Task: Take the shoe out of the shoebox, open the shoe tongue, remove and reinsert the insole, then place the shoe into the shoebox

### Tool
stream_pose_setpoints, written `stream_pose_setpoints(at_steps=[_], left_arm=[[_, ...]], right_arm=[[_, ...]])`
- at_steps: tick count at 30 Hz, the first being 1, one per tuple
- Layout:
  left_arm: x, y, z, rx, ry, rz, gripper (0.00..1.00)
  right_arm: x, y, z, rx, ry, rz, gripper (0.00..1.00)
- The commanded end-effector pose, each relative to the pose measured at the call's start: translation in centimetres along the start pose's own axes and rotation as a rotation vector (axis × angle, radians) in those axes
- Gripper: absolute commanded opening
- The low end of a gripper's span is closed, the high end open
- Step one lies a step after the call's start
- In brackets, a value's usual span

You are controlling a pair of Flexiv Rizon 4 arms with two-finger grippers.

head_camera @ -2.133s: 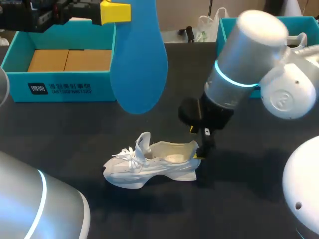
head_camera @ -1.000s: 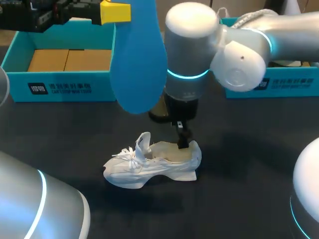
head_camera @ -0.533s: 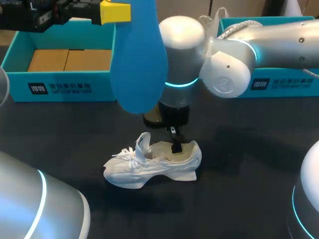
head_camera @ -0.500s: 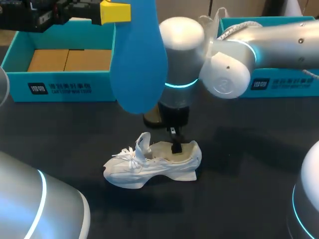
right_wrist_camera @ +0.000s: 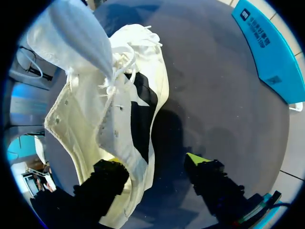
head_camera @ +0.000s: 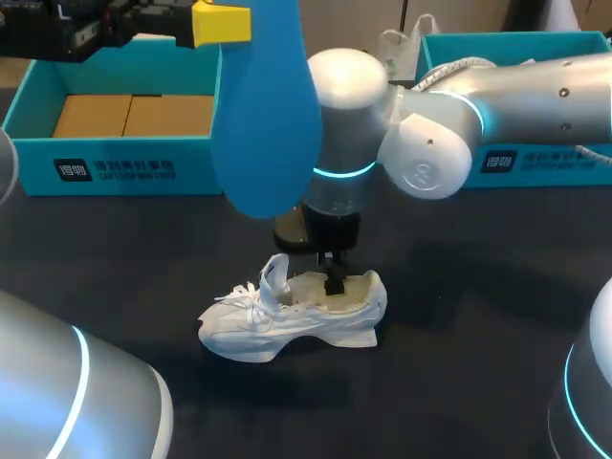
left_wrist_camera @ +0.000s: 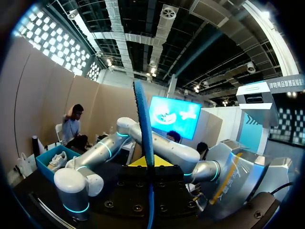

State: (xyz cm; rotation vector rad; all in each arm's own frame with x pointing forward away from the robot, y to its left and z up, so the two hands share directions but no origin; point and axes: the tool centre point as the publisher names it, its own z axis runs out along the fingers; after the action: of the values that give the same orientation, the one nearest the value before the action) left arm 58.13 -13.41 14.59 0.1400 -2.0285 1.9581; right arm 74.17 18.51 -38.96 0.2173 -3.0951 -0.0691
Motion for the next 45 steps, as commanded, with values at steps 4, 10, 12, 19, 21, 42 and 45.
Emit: stream_pose_setpoints(at_steps=[4, 10, 12, 19, 21, 42, 45], left_arm=[[-0.1, -0.1, 0.0, -0.004, 0.002, 0.000, 0.00], [-0.1, -0.1, 0.0, -0.004, 0.002, 0.000, 0.00], [-0.1, -0.1, 0.0, -0.004, 0.002, 0.000, 0.00], [-0.1, -0.1, 0.0, -0.004, 0.002, 0.000, 0.00], [-0.1, -0.1, 0.0, -0.004, 0.002, 0.000, 0.00], [-0.1, -0.1, 0.0, -0.004, 0.002, 0.000, 0.00], [-0.1, -0.1, 0.0, -0.004, 0.002, 0.000, 0.00]], right_arm=[[0.3, 0.2, 0.3, -0.006, 0.005, -0.002, 0.00], [1.6, -0.1, -0.7, -0.015, 0.007, 0.015, 0.00], [2.2, -0.2, -1.5, -0.022, 0.004, 0.041, 0.00], [4.5, -0.5, -4.5, -0.026, -0.015, 0.174, 0.00], [5.2, -0.4, -5.3, -0.027, -0.018, 0.225, 0.00], [8.9, 2.6, -8.9, -0.080, -0.053, 0.874, 0.00], [8.9, 2.6, -8.9, -0.080, -0.053, 0.874, 0.00]])
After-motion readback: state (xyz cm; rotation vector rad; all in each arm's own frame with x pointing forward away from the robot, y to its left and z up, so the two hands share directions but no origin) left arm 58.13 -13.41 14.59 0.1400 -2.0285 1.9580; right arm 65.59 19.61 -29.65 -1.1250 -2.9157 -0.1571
